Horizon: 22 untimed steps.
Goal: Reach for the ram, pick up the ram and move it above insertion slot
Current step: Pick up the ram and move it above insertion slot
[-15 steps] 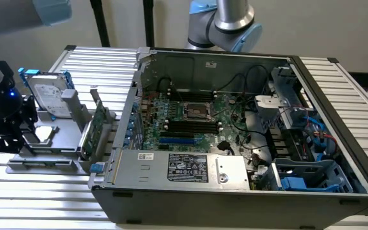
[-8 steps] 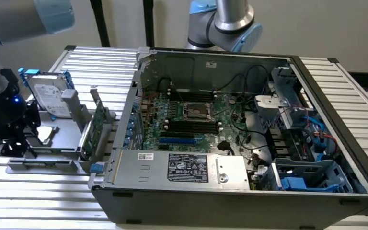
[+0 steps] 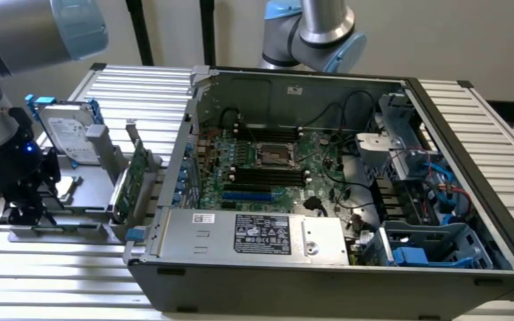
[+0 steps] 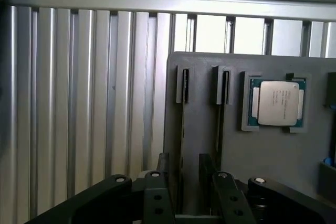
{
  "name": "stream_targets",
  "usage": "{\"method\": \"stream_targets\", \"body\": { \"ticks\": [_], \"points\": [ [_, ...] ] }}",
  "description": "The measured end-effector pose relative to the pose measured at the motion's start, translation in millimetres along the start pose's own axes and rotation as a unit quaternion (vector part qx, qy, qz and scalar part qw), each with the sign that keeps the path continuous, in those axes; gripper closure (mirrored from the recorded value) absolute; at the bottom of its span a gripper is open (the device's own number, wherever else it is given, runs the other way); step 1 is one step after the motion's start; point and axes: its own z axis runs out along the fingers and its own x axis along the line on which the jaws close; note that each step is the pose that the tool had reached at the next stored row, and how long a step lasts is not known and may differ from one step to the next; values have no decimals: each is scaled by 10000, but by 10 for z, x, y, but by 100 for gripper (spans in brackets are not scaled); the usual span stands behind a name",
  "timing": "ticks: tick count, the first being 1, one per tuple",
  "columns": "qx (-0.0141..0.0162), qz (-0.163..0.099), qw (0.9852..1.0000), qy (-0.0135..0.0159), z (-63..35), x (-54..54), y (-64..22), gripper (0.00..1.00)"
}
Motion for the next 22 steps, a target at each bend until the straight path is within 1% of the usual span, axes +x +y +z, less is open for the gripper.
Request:
{"method": "stream_targets", "body": {
  "ticks": [11,13,17,22],
  "points": [
    [0,0,10000,0,200,11,-25,64],
    [-4,0,10000,-2,230,11,-31,64],
    [-18,0,10000,-8,250,11,-32,64],
    [-26,0,10000,-9,272,11,-32,64]
  ]
}}
